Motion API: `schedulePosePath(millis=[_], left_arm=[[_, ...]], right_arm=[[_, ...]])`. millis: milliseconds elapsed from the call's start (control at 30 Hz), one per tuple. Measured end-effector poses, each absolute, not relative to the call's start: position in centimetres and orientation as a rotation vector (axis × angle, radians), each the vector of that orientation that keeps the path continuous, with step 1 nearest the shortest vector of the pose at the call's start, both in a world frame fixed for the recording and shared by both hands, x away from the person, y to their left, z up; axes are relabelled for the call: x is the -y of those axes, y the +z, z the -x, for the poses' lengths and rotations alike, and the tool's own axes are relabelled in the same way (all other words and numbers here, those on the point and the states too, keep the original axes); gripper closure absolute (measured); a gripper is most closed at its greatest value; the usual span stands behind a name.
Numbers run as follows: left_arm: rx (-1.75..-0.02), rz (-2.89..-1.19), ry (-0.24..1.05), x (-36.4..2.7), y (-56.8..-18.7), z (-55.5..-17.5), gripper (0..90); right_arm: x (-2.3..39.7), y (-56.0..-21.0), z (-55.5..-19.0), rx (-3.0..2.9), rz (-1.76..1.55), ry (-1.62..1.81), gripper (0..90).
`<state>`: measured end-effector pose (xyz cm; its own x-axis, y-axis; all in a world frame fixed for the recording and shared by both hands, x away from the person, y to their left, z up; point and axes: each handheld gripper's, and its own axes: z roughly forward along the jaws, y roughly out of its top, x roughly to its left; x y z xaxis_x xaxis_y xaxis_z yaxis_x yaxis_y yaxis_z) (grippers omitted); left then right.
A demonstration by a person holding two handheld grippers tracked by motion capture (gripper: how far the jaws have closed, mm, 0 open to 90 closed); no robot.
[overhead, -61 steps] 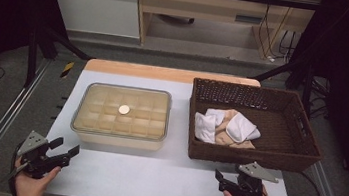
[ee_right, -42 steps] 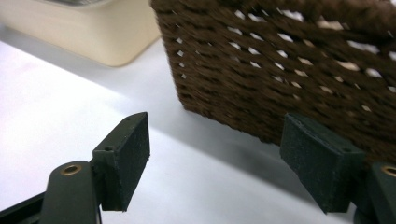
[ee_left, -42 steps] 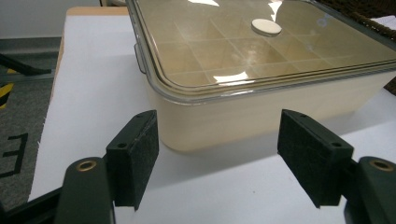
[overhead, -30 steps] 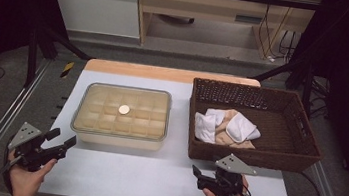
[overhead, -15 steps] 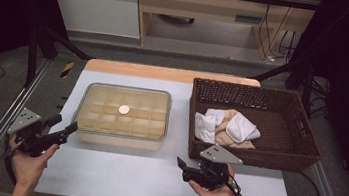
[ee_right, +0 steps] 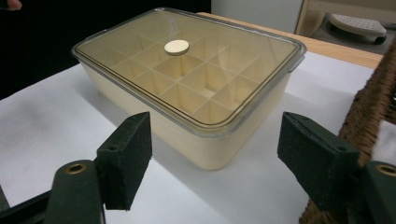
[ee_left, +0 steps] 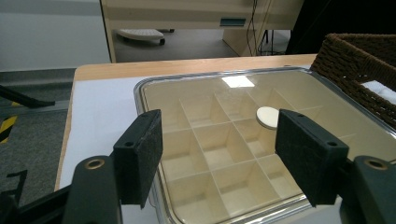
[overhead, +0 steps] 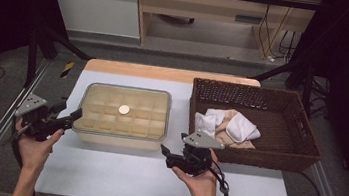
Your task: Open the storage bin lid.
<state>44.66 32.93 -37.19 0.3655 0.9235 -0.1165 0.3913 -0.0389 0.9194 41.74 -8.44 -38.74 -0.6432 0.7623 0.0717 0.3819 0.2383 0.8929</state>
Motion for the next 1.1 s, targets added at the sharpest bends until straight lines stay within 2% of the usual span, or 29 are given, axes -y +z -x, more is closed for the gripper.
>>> schedulePosePath(millis=[600,1100], left_arm=[[-1.278,-1.655,0.606,-33.9,-39.4,-49.4,31.9],[-1.321,-1.696,0.581,-34.4,-40.9,-51.7,35.4]], right_arm=[[4.7,-38.1,-47.9,-2.076,-1.116,1.401,30.4],[2.9,-38.6,-52.7,-2.061,-1.195,1.324,35.5]])
